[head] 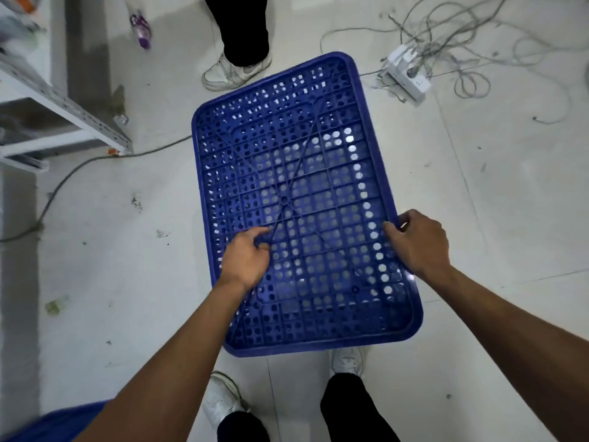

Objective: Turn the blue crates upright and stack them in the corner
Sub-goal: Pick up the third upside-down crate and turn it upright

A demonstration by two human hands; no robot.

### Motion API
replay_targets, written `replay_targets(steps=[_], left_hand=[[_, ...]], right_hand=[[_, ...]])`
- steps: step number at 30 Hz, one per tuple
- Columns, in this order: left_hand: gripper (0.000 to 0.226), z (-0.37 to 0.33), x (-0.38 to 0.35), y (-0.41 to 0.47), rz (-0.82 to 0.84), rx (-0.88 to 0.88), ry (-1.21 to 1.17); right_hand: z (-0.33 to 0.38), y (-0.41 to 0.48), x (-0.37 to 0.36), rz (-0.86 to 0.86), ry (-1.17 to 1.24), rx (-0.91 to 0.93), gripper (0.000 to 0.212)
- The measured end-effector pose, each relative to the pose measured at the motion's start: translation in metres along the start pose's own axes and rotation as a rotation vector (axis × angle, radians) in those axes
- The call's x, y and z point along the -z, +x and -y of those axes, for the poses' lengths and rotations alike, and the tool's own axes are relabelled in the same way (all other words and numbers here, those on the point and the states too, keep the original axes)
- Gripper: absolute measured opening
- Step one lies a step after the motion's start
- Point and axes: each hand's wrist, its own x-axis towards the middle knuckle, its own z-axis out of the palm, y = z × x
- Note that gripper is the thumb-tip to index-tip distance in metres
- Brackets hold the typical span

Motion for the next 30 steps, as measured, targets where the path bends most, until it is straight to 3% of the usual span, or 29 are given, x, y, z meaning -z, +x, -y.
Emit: replay_targets(steps=[5, 11, 19, 23, 27, 30], left_hand=[[0.027, -0.034, 0.008, -0.039, 0.153, -0.169, -0.020], [0.025, -0.035, 0.037, -0.066, 0.094, -0.280, -0.146], [0.044, 0.020, 0.082, -0.066, -0.040, -0.169, -0.231], [0.051, 0.058, 0.109, -0.072, -0.179, -0.114, -0.087], [0.044, 0.109, 0.136, -0.068, -0.279, -0.054, 0.177], [0.033, 0.156, 0.159, -0.054, -0.278, 0.144, 0.173]], right_hand=[[0.046, -0.043, 0.005, -0.028, 0.071, 0.162, 0.028], [0.106, -0.088, -0.017, -0.018, 0.128, 0.292, 0.032], [0.176, -0.136, -0.049, 0.228, 0.323, 0.410, 0.024], [0.207, -0.155, -0.073, 0.279, 0.269, 0.511, 0.024], [0.225, -0.162, -0.097, 0.133, 0.137, 0.611, 0.022], [0.226, -0.150, -0.108, -0.001, 0.083, 0.532, 0.037]])
